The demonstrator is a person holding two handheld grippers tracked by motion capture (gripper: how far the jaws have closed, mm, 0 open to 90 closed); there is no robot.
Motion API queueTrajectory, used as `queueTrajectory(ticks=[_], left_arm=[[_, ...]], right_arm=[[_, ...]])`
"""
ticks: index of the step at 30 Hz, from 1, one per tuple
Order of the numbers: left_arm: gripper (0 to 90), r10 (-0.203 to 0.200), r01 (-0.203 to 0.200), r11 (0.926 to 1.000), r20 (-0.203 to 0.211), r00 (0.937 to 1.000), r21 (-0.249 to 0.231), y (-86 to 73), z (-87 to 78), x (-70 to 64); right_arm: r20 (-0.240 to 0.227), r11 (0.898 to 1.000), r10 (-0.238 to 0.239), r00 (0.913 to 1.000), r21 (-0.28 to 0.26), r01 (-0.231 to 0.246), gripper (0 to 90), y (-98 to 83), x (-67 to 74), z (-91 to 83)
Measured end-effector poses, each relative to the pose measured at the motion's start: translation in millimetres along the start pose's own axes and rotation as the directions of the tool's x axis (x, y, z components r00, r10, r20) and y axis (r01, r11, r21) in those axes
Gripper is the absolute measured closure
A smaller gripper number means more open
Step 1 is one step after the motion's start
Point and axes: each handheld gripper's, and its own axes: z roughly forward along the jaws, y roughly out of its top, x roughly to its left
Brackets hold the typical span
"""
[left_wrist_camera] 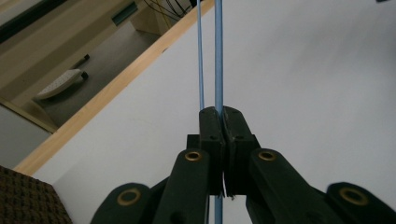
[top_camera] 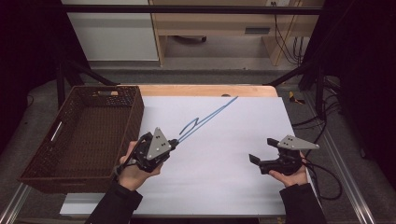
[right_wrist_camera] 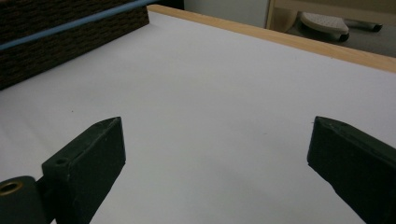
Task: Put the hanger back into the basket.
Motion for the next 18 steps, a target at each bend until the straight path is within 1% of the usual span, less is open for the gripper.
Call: queueTrajectory(ticks=[1, 2, 3, 4, 6, 9, 12, 16, 17, 18], left_arm=[[88.2, -0.011, 0.011, 0.9999, -0.004, 0.9999, -0.013, 1.0, -3.6, 1.6], [88.2, -0.012, 0.012, 0.9998, -0.004, 0.9999, -0.018, 2.1, -7.5, 3.9], [88.2, -0.016, 0.016, 0.9997, -0.014, 0.9998, -0.018, 3.1, -11.3, 6.6], [88.2, -0.015, 0.015, 0.9998, -0.013, 0.9998, -0.016, 4.0, -15.2, 10.2], [88.2, -0.033, 0.032, 0.9992, -0.018, 0.9993, -0.025, 5.3, -22.1, 17.1], [88.2, -0.051, 0.051, 0.9983, -0.021, 0.9985, -0.030, 7.5, -31.4, 27.1], [88.2, -0.073, 0.072, 0.9963, -0.021, 0.9971, -0.046, 9.2, -39.4, 34.4], [88.2, -0.092, 0.090, 0.9943, -0.021, 0.9956, -0.057, 13.2, -49.3, 44.7], [88.2, -0.094, 0.093, 0.9940, -0.021, 0.9954, -0.057, 14.4, -51.8, 47.8], [88.2, -0.104, 0.102, 0.9930, -0.022, 0.9943, -0.059, 16.8, -56.1, 54.5]], right_arm=[[0.003, 1.000, -0.008, 1.0000, -0.001, 0.008, 4.6, -0.2, 0.3, -0.2], [0.003, 1.000, -0.005, 1.0000, 0.004, 0.005, 3.8, -0.3, 0.7, -0.2], [0.004, 1.000, -0.003, 1.0000, 0.002, 0.003, 3.7, -0.5, 1.0, -0.2], [0.006, 1.000, -0.003, 1.0000, 0.001, 0.003, 3.7, -0.8, 1.1, -0.4], [0.000, 1.000, 0.000, 1.0000, 0.003, 0.000, 3.3, -1.3, 1.2, -0.8], [0.001, 1.000, 0.003, 1.0000, 0.005, -0.003, 2.7, -2.0, 1.7, -1.6], [0.003, 1.000, 0.008, 1.0000, 0.008, -0.008, 2.5, -2.7, 1.4, -2.1], [0.003, 1.000, 0.014, 0.9999, 0.010, -0.014, 2.5, -3.0, 1.6, -2.0], [0.005, 1.000, 0.013, 0.9999, 0.011, -0.013, 2.5, -3.1, 1.6, -1.8], [0.004, 1.000, 0.008, 1.0000, 0.008, -0.008, 2.5, -3.1, 1.6, -1.6]])
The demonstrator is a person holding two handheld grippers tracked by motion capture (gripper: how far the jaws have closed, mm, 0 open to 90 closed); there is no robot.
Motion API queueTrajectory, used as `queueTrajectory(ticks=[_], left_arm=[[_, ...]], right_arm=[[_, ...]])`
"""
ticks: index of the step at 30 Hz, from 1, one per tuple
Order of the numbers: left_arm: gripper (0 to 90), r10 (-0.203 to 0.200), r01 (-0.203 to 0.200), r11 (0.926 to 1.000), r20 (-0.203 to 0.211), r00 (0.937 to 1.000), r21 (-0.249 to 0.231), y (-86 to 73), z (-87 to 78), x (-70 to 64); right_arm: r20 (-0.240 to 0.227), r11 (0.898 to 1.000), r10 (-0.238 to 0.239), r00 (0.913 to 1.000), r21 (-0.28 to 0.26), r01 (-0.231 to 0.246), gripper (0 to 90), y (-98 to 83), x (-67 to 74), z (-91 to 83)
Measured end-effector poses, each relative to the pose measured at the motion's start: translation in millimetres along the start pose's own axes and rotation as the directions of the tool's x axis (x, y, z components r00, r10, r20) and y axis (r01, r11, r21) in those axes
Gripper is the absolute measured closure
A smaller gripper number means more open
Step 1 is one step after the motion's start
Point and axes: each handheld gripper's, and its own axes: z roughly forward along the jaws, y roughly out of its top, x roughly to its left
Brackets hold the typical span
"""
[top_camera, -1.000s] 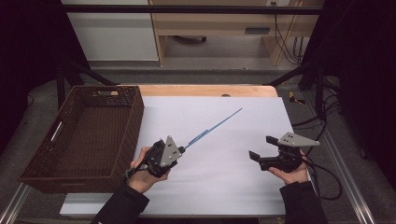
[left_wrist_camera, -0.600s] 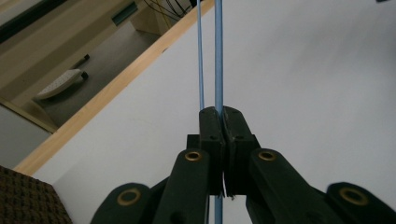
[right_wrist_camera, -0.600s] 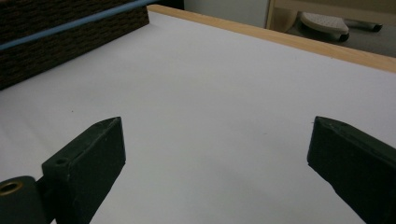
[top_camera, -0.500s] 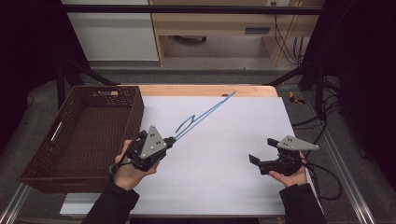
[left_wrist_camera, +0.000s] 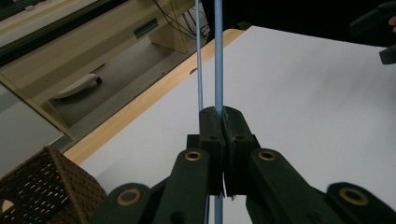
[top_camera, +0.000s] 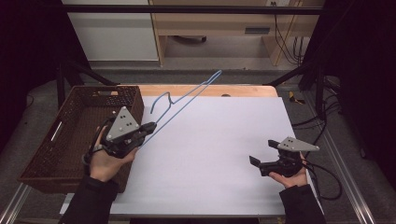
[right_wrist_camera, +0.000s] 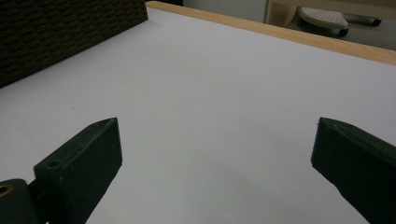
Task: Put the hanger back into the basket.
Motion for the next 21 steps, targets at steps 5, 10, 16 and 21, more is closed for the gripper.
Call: queueTrajectory(ticks=[5, 10, 16, 21], left_arm=[[88.2, -0.018, 0.018, 0.9998, -0.011, 0.9998, 0.001, 4.7, -6.6, 12.3], [88.2, -0.038, 0.038, 0.9992, -0.023, 0.9990, 0.014, 5.7, -11.8, 28.2], [88.2, -0.057, 0.058, 0.9982, -0.045, 0.9974, 0.016, 5.5, -20.0, 45.8], [88.2, -0.062, 0.063, 0.9978, -0.063, 0.9961, 0.018, 2.3, -30.3, 56.1]], right_arm=[[0.004, 1.000, -0.003, 1.0000, 0.011, 0.003, 3.0, -0.3, 0.5, -0.7], [0.004, 1.000, -0.001, 1.0000, 0.010, 0.001, 2.8, -0.7, 1.1, -0.6], [0.007, 1.000, -0.005, 1.0000, 0.008, 0.005, 2.8, -0.7, 0.7, -0.8], [0.005, 1.000, -0.004, 1.0000, 0.009, 0.004, 2.8, -0.9, 0.1, -0.5]])
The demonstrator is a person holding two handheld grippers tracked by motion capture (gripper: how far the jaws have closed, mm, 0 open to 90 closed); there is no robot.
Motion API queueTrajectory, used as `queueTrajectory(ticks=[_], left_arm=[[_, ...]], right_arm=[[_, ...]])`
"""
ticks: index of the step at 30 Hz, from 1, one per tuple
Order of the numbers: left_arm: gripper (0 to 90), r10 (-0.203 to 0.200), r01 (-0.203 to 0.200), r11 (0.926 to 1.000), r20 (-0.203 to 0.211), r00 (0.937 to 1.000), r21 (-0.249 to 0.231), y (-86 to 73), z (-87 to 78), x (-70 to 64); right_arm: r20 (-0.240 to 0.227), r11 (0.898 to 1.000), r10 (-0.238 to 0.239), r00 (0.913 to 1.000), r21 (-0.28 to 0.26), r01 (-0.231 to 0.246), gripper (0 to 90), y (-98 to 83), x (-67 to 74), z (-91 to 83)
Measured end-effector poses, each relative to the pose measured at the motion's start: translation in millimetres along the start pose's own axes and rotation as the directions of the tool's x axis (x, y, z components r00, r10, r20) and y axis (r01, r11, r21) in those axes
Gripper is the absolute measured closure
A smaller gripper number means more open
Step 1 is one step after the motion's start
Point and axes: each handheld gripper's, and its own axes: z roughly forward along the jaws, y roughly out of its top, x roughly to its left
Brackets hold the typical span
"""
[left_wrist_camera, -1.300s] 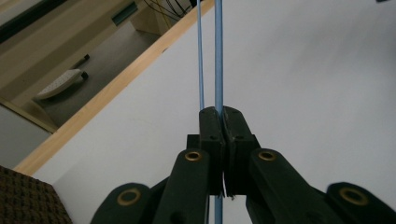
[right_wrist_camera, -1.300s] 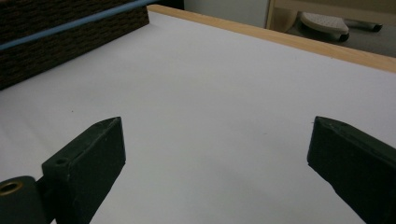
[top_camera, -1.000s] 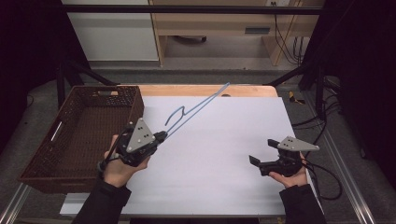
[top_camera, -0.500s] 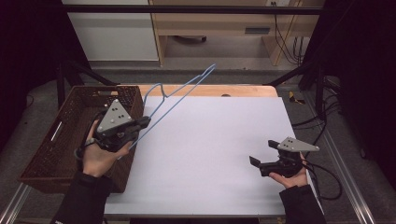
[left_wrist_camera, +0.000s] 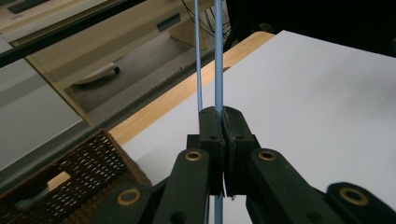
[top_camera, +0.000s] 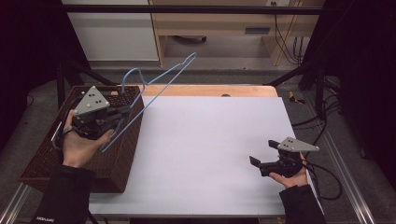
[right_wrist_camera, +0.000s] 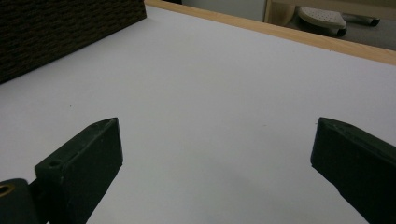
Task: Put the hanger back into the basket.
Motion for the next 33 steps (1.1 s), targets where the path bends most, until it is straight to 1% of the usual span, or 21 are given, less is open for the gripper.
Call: queueTrajectory(ticks=[4, 6, 9, 12, 14, 16, 19, 20, 22, 23, 29, 31, 33], left_arm=[[88.2, -0.009, 0.009, 0.9999, -0.007, 0.9999, 0.011, -6.1, -5.8, 9.6], [88.2, -0.002, 0.002, 0.9997, -0.012, 0.9999, 0.025, -8.8, -7.9, 14.6], [88.2, -0.004, 0.005, 0.9994, -0.020, 0.9998, 0.035, -12.6, -11.1, 21.6], [88.2, -0.012, 0.013, 0.9989, -0.020, 0.9997, 0.044, -15.8, -14.7, 30.1], [88.2, -0.012, 0.013, 0.9982, -0.017, 0.9998, 0.059, -17.5, -16.8, 35.4], [88.2, -0.014, 0.016, 0.9970, -0.023, 0.9996, 0.076, -19.2, -18.4, 39.6], [88.2, -0.006, 0.010, 0.9933, -0.036, 0.9993, 0.115, -22.5, -21.5, 45.5], [88.2, -0.006, 0.010, 0.9933, -0.036, 0.9993, 0.115, -22.5, -21.5, 45.5], [88.2, -0.002, 0.006, 0.9912, -0.037, 0.9993, 0.132, -24.8, -24.2, 49.8], [88.2, -0.010, 0.015, 0.9912, -0.039, 0.9992, 0.131, -26.3, -24.7, 51.4], [88.2, 0.018, -0.007, 0.9834, -0.057, 0.9982, 0.181, -37.2, -28.7, 63.0], [88.1, 0.016, -0.004, 0.9814, -0.063, 0.9979, 0.192, -41.6, -31.6, 67.5], [88.2, 0.009, 0.004, 0.9813, -0.068, 0.9977, 0.192, -46.3, -34.7, 71.6]], right_arm=[[-0.002, 1.000, -0.001, 1.0000, 0.001, 0.001, 2.9, 0.1, -0.2, 0.0], [-0.002, 1.000, 0.002, 1.0000, 0.002, -0.002, 2.9, 0.2, -0.2, 0.3], [-0.004, 1.000, 0.001, 1.0000, 0.004, -0.001, 2.9, 0.1, 0.1, 0.8], [-0.005, 1.000, -0.004, 1.0000, 0.004, 0.004, 3.0, 0.0, -0.5, 1.3], [-0.007, 1.000, -0.004, 1.0000, 0.004, 0.004, 3.0, 0.0, -0.4, 1.6], [-0.008, 1.000, -0.004, 1.0000, 0.004, 0.004, 3.1, 0.0, -0.3, 1.7], [-0.011, 1.000, -0.006, 0.9999, 0.008, 0.006, 3.2, 0.0, -0.4, 1.8], [-0.011, 1.000, -0.006, 0.9999, 0.008, 0.006, 3.2, 0.0, -0.4, 1.8], [-0.011, 1.000, -0.007, 0.9999, 0.009, 0.007, 3.2, 0.0, -0.5, 2.0], [-0.010, 1.000, -0.006, 0.9999, 0.007, 0.006, 3.2, 0.0, -0.3, 2.1], [-0.010, 1.000, -0.003, 0.9999, 0.010, 0.003, 3.4, -0.1, -0.1, 2.0], [-0.011, 1.000, -0.007, 0.9999, 0.009, 0.007, 3.4, -0.1, -0.3, 2.3], [-0.012, 1.000, -0.006, 0.9999, 0.009, 0.006, 3.5, -0.1, -0.2, 2.4]])
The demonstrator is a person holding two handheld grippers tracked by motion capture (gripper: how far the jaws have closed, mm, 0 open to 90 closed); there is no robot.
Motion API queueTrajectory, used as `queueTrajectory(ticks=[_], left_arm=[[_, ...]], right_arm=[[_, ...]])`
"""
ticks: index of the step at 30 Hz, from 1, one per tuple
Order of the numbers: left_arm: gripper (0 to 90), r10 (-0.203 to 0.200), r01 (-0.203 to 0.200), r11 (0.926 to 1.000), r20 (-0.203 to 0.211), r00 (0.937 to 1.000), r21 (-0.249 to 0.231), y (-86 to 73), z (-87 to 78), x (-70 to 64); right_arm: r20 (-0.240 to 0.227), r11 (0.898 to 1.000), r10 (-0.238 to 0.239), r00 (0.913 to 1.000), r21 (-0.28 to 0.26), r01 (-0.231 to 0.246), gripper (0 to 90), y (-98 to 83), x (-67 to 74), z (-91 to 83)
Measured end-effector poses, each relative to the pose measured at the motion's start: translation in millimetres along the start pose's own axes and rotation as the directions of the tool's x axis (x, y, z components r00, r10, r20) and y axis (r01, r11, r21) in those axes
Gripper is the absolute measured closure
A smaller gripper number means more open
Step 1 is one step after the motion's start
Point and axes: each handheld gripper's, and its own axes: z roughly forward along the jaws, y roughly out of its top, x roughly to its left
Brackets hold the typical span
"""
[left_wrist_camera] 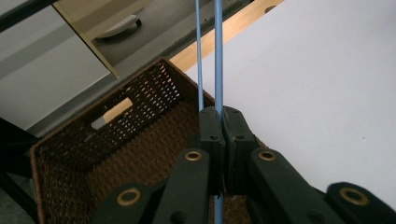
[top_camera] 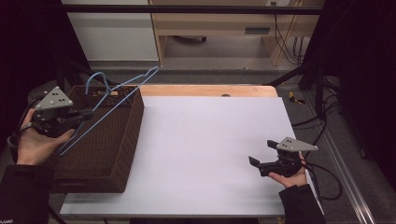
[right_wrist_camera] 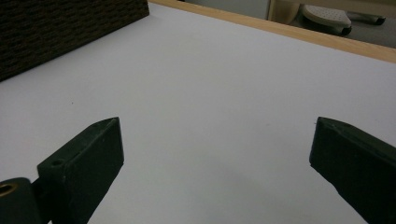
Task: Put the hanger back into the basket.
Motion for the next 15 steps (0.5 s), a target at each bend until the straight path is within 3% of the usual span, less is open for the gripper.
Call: queueTrajectory(ticks=[13, 15], left_arm=[[88.1, -0.034, 0.036, 0.9973, -0.027, 0.9991, 0.064, -38.7, -5.9, 25.4], [88.1, -0.060, 0.062, 0.9961, -0.033, 0.9976, 0.063, -45.7, -5.0, 28.6]], right_arm=[[-0.002, 1.000, 0.000, 1.0000, 0.001, 0.000, 3.5, -0.1, 0.3, 0.3], [0.001, 1.000, 0.000, 1.0000, 0.000, 0.000, 3.4, -0.1, 0.1, 0.3]])
